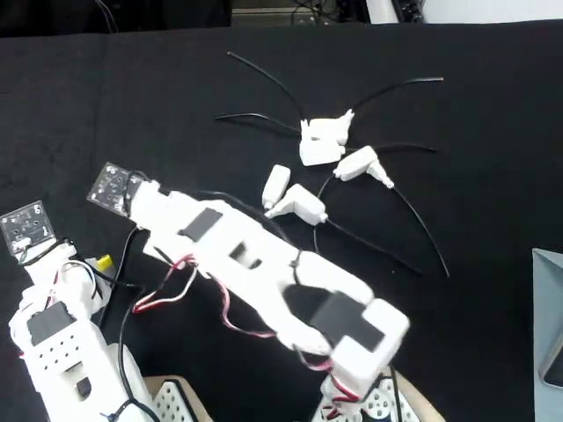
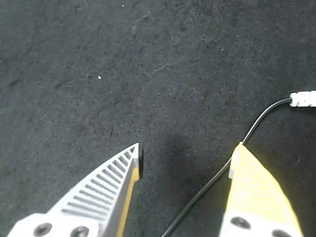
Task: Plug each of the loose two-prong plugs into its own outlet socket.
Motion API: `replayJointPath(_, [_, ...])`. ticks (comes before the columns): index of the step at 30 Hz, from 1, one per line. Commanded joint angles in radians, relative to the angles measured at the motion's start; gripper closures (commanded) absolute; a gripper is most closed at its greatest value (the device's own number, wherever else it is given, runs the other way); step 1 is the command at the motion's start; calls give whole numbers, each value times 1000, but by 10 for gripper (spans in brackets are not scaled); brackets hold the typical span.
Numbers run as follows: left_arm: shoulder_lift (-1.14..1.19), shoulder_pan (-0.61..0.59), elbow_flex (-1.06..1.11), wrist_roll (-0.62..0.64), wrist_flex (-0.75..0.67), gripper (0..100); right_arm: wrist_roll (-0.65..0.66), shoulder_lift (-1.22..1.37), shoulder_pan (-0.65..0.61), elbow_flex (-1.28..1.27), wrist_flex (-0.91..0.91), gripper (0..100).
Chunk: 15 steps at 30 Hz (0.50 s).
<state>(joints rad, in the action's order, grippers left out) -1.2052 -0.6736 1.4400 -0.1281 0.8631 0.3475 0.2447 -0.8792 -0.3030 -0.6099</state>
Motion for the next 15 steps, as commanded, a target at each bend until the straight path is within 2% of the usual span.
replayJointPath(1, [-12,-5,-44,8,-20,710,32,61,-12,125,-3,737])
replayJointPath(15, [-11,-4,-42,8,-20,711,31,288,-8,490,-178,736])
